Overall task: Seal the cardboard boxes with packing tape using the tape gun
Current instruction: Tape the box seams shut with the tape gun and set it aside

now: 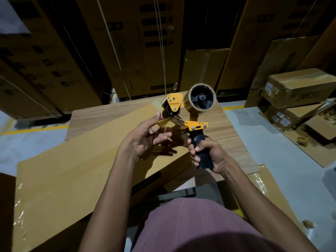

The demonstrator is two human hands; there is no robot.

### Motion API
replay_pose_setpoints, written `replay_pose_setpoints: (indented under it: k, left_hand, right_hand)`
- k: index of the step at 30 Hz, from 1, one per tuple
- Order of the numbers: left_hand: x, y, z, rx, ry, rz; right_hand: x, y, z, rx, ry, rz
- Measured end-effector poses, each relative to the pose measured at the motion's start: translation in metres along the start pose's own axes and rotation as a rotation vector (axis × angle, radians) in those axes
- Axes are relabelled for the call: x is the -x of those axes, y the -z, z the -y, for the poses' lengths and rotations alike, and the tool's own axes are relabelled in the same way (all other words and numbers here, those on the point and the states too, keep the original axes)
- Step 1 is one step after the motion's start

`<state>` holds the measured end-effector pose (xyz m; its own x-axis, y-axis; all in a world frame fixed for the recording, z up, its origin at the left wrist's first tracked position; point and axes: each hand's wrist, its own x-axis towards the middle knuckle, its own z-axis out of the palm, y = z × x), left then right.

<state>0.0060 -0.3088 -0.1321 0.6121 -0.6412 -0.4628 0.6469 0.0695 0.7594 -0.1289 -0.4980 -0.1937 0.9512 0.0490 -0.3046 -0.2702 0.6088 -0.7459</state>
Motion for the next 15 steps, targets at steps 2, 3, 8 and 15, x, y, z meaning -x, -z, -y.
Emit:
replay_pose_setpoints:
  k: [2, 3, 8, 15]
  left_hand:
    - [0.002, 0.016, -0.007, -0.051, 0.077, 0.035]
    - [0.002, 0.023, -0.010, -0.054, 0.096, 0.041]
    - [0.004, 0.052, -0.023, 0.042, 0.097, 0.114]
    - [-0.004, 0.087, -0.035, 0.245, 0.158, 0.091]
  right_hand:
    - [-0.004, -0.008, -0.003, -0.015, 0.027, -0.020]
    - [-0.006, -0.012, -0.006, -0.018, 0.039, -0.028]
    - [-0.009, -0.030, -0.020, 0.006, 0.091, -0.065]
    - [-0.011, -0.057, -0.036, 0.050, 0.175, -0.186]
